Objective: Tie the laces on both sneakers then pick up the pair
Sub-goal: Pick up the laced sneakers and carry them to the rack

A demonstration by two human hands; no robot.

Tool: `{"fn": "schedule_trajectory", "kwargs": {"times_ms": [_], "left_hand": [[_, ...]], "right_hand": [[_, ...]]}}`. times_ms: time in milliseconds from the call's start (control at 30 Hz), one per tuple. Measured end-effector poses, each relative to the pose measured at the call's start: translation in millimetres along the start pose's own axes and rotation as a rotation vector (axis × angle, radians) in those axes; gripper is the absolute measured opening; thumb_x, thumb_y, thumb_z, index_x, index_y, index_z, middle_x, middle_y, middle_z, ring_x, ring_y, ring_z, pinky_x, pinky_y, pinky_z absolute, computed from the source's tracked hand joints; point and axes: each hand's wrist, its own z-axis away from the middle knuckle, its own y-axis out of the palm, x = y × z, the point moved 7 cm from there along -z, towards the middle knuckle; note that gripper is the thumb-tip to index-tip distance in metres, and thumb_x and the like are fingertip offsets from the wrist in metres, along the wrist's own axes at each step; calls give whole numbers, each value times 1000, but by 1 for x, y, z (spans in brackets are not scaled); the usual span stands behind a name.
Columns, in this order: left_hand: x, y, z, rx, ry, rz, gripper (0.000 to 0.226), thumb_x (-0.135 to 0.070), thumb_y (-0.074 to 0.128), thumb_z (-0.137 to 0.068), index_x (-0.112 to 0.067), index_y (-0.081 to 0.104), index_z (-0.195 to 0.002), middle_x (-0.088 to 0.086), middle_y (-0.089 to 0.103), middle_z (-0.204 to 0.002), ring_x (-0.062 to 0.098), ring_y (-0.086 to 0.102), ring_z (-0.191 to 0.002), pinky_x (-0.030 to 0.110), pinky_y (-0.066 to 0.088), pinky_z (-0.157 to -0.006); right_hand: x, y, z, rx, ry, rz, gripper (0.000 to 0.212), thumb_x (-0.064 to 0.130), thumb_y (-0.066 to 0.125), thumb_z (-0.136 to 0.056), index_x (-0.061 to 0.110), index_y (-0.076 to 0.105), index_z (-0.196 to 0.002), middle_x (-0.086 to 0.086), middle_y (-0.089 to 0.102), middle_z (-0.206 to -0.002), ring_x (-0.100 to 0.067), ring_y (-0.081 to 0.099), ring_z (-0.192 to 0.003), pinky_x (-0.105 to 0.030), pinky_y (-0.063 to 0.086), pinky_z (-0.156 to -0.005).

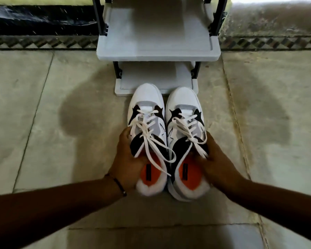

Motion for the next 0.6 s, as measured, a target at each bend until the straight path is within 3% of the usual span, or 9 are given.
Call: {"fn": "schedule_trajectory", "kwargs": {"times_ms": [67, 133, 200, 333, 433, 533, 600], "left_hand": [[4, 0, 2, -25, -33, 82, 69, -29, 67, -69, -48, 30, -124, -9, 53, -130, 2, 53, -119, 28, 45, -102], [8, 1, 2, -8, -54, 110, 67, -38, 61, -70, -53, 28, -126, -4, 49, -137, 12, 49, -126, 42, 42, -107], [8, 2, -1, -48, -53, 78, 61, -42, 55, -73, -57, 27, -124, -4, 48, -138, 13, 46, -129, 41, 40, -109], [8, 6, -2, -139, -79, 11, 63, -39, 48, -82, -23, 29, -140, 4, 44, -142, 17, 41, -133, 46, 35, -112], [-2, 4, 0, -165, -130, -42, 59, -35, 48, -84, -15, 33, -138, 1, 44, -140, 10, 42, -130, 37, 36, -112], [-9, 4, 0, -167, -169, -55, 53, -23, 51, -87, -18, 35, -137, -3, 46, -137, 4, 44, -127, 27, 36, -109], [-9, 5, 0, -184, -267, -19, 54, -19, 53, -88, -20, 32, -137, -4, 46, -134, 10, 45, -125, 28, 36, -108]], "right_hand": [[-6, 3, 0, -56, -16, -59, 59, 17, 56, -89, 66, 32, -112, 52, 50, -105, 27, 46, -102, 5, 38, -77], [-13, 6, -2, -97, 29, -104, 60, 19, 55, -88, 69, 32, -111, 53, 48, -108, 26, 46, -106, 2, 38, -83], [-11, 8, -3, -131, 54, -106, 61, 23, 55, -82, 72, 33, -112, 43, 51, -117, 15, 48, -115, -11, 41, -92], [-5, 8, -3, -157, 130, -65, 71, 8, 56, -83, 68, 32, -112, 53, 40, -111, 33, 38, -104, 8, 32, -82], [3, 4, 0, -127, 189, -63, 71, -1, 56, -84, 56, 29, -116, 42, 37, -114, 36, 37, -100, 9, 31, -80], [12, 3, -3, -105, 179, -26, 60, 8, 55, -85, 43, 34, -130, 25, 50, -124, 17, 45, -115, -2, 36, -92], [15, 4, -6, -100, 192, -54, 50, 15, 51, -88, 38, 38, -131, 15, 55, -125, 6, 50, -116, -10, 40, -94]]}}
